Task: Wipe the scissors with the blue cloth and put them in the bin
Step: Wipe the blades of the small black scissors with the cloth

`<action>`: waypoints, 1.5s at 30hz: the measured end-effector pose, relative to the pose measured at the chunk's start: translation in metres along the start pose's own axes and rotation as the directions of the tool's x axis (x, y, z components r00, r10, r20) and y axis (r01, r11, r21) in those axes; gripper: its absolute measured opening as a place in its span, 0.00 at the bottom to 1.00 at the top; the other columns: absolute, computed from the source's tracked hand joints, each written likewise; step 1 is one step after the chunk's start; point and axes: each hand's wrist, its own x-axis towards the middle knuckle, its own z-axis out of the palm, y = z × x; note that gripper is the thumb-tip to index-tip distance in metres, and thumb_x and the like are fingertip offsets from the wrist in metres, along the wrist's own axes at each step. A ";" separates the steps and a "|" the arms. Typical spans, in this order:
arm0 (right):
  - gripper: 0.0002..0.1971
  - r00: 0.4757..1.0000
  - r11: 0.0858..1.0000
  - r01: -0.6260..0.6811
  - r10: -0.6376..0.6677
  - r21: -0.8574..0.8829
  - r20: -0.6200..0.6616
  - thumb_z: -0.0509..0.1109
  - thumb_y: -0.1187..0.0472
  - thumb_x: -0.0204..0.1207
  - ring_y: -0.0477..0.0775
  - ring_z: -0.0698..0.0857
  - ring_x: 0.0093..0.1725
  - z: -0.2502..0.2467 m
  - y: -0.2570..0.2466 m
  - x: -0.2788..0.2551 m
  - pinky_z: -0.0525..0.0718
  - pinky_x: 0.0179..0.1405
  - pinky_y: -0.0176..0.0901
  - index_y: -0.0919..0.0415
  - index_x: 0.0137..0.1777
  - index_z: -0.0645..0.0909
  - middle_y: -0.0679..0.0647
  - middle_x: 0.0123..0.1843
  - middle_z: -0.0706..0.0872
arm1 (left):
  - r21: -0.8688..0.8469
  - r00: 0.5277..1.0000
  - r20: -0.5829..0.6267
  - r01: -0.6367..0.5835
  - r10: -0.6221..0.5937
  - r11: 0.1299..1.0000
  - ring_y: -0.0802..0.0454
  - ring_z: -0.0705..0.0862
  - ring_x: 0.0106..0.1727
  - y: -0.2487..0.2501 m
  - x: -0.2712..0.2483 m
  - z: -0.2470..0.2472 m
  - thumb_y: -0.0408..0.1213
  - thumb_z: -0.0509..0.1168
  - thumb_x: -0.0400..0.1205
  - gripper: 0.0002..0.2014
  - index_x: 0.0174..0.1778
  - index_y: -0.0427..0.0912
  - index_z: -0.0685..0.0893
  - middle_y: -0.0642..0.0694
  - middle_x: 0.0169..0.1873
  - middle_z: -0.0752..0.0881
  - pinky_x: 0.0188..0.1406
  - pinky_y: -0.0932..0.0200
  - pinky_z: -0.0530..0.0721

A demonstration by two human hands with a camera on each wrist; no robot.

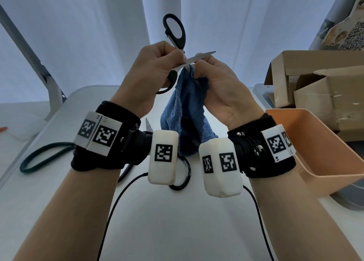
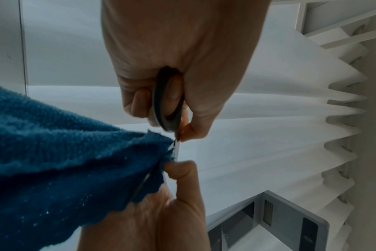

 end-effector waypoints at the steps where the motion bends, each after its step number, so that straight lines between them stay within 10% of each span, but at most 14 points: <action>1: 0.10 1.000 1.000 -0.002 0.002 -0.001 0.003 0.59 0.76 0.80 0.51 0.79 0.34 0.000 0.000 -0.001 0.82 0.39 0.41 0.63 0.41 0.76 0.56 0.35 0.80 | -0.003 1.000 0.000 -0.001 0.001 1.000 0.55 0.63 0.26 0.000 0.000 0.000 0.30 0.65 0.83 0.11 0.35 0.44 0.75 0.39 0.43 0.72 0.24 0.66 0.63; 26: 0.11 1.000 1.000 -0.018 0.018 -0.018 -0.001 0.63 0.77 0.78 0.50 0.80 0.32 -0.004 0.003 -0.001 0.82 0.35 0.38 0.60 0.43 0.76 0.55 0.37 0.80 | -0.042 0.999 -0.037 0.003 -0.005 0.999 0.58 0.62 0.18 -0.004 0.001 -0.001 0.29 0.64 0.84 0.12 0.34 0.42 0.76 0.44 0.30 0.70 0.20 0.67 0.63; 45: 0.14 0.991 0.982 0.046 -0.067 -0.182 -0.112 0.79 0.67 0.74 0.58 0.84 0.39 0.000 0.007 -0.001 0.86 0.48 0.54 0.60 0.51 0.76 0.55 0.35 0.81 | -0.074 0.997 -0.069 0.040 -0.045 0.996 0.59 0.62 0.17 -0.009 0.004 0.002 0.30 0.64 0.84 0.11 0.35 0.40 0.77 0.52 0.21 0.69 0.18 0.68 0.63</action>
